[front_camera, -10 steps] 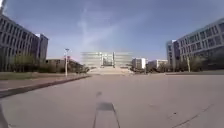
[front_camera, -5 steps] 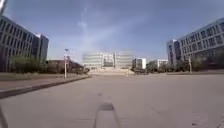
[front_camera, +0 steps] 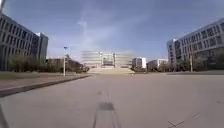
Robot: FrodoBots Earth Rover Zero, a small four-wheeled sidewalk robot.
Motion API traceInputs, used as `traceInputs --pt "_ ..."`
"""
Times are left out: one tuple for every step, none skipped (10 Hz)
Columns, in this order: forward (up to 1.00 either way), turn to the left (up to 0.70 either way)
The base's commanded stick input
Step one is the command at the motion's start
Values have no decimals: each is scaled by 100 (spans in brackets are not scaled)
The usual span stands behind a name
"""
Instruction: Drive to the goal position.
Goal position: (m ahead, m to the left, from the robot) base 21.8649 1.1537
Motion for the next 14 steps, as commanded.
traceInputs --pt "70 0" --pt "70 0" --pt "70 0" --pt "70 0" --pt "70 0" --pt "70 0" --pt "70 0" --pt "70 0" --pt "70 0" --pt "70 0" --pt "70 0" --pt "70 0" --pt "70 0" --pt "70 0"
